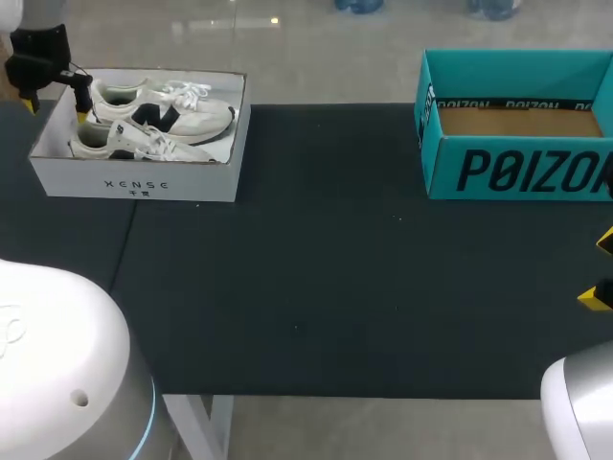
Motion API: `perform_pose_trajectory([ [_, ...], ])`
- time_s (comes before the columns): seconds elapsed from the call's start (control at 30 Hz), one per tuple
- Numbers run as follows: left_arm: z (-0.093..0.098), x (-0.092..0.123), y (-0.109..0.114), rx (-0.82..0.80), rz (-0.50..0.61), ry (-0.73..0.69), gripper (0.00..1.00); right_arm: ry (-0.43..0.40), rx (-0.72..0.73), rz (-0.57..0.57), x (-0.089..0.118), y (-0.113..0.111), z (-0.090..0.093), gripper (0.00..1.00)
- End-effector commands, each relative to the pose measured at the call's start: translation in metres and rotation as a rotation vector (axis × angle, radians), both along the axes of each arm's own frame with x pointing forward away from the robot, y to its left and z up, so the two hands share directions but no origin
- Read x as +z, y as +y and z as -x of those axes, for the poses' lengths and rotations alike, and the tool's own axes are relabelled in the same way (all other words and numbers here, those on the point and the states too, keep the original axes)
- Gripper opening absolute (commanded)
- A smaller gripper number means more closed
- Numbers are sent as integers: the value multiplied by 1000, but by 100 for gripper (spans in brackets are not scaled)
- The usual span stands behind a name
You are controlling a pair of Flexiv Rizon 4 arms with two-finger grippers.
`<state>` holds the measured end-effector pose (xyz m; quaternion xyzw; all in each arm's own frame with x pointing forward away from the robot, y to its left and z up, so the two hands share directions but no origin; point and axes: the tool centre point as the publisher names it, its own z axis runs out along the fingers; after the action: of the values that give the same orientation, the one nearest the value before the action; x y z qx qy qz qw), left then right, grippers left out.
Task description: Take the shoe out of the shoebox, open the shoe tongue, remove and reinsert the insole, then place the shoe into the shoebox
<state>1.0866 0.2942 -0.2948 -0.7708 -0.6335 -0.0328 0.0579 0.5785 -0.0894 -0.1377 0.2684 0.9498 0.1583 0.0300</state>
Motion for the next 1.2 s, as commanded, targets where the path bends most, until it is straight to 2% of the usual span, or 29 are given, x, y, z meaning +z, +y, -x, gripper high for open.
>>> perform_pose_trajectory([
  [0.03, 2, -3, -2, 9, -2, -11, 100, 9, 2, 4, 3, 1, -3, 100],
  [0.33, 7, -30, -13, 56, 41, 0, 100, 9, 2, 4, 3, 1, -3, 100],
  [0.5, 8, -41, -12, 79, 64, 11, 100, 9, 2, 4, 3, 1, -3, 100],
  [1.2, -32, -65, -16, 86, 57, 38, 100, 9, 2, 4, 3, 1, -3, 100],
])
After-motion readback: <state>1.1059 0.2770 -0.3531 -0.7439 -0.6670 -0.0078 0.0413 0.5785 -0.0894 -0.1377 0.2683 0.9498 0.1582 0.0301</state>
